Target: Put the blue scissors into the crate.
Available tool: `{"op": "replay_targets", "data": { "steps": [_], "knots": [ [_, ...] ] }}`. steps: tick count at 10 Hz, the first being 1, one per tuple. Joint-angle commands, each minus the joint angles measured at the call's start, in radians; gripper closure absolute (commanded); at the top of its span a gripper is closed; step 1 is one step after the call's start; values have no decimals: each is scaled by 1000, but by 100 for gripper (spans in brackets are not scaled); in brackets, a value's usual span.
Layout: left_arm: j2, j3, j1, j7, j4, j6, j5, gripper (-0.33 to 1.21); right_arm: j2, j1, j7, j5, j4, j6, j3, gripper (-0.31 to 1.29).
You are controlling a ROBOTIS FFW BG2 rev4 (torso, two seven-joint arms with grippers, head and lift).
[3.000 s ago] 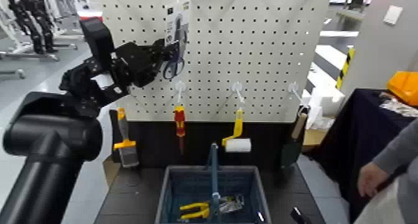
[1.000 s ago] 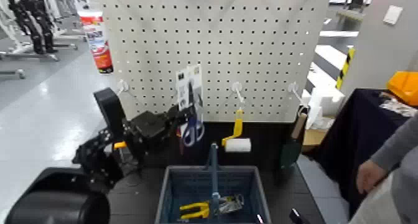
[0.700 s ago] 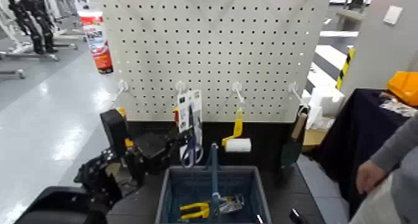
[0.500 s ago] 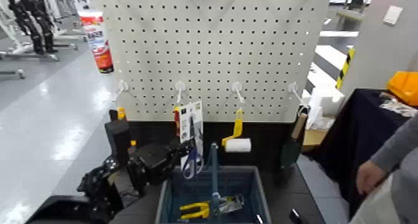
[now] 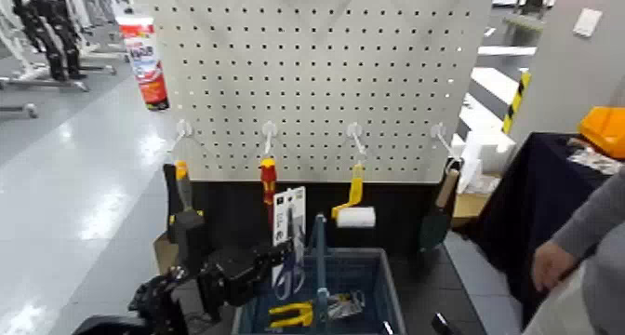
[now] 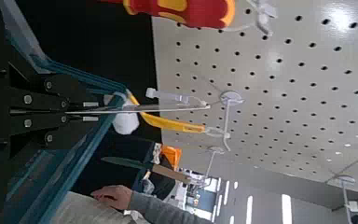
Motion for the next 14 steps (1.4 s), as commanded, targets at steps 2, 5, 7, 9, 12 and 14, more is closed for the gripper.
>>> {"op": "replay_targets", "data": {
  "steps": [2, 5, 7, 9, 12, 14],
  "knots": [
    [-5, 1, 7, -6, 55, -1, -22, 118, 2, 0, 3, 0, 2, 0, -1, 19],
    [-7, -2, 5, -9, 75, -1, -30, 118, 2, 0, 6, -3, 3, 0, -1, 19],
    [-5, -2, 5, -9, 75, 5, -30, 118, 3, 0, 7, -3, 3, -2, -1, 19],
    [-7, -2, 7, -9, 80, 11, -31, 118, 3, 0, 11, -3, 3, -2, -1, 19],
    [-5, 3, 5, -18, 75, 22, -31, -7, 5, 0, 12, -3, 3, -2, -2, 19],
    [-7, 9, 5, -18, 70, 17, -30, -15, 5, 0, 14, -3, 2, 0, -2, 19]
  ]
}}
